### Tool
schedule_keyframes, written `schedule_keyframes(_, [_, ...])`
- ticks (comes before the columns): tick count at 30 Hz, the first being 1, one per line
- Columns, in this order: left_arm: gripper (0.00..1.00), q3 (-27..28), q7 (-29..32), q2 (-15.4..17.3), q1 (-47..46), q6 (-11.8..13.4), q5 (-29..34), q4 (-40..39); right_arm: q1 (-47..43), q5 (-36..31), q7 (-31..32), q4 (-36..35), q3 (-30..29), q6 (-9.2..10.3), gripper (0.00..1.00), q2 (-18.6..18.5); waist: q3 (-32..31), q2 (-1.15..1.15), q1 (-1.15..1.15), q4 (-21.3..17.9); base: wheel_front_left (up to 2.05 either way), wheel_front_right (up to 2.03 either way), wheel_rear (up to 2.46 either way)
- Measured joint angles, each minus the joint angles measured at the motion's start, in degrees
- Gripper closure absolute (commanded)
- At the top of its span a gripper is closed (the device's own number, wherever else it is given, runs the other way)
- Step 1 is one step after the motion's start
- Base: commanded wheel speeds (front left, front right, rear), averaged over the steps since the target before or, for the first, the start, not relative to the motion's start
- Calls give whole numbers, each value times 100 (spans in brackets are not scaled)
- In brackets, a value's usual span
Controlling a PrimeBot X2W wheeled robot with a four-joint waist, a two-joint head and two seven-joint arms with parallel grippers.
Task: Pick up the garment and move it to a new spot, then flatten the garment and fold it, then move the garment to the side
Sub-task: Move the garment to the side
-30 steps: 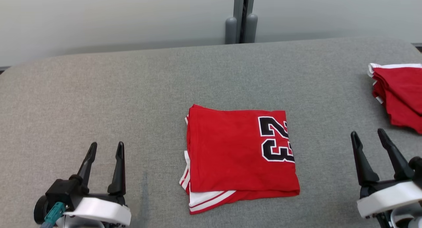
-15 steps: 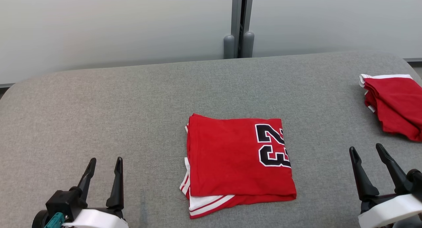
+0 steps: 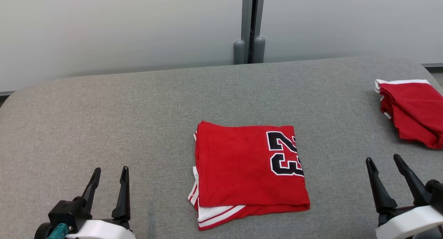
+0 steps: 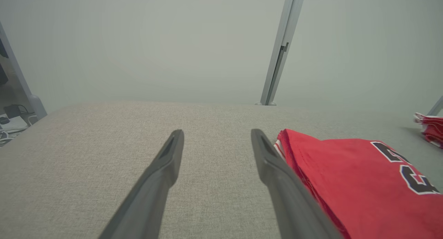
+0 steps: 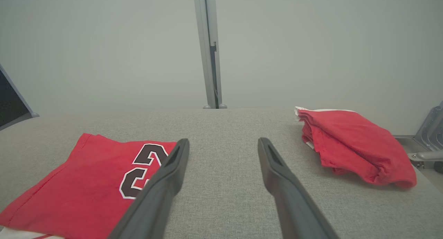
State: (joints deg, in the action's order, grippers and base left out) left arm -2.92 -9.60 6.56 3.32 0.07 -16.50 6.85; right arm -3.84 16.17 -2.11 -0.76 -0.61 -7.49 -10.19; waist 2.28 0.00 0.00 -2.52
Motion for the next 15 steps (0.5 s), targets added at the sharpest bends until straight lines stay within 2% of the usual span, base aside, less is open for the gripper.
schedule_keyframes(15, [0, -43, 44, 34, 0, 85, -34, -62, 31, 45, -44, 102, -5, 0, 0, -3, 9, 0, 0, 17, 0, 0, 0])
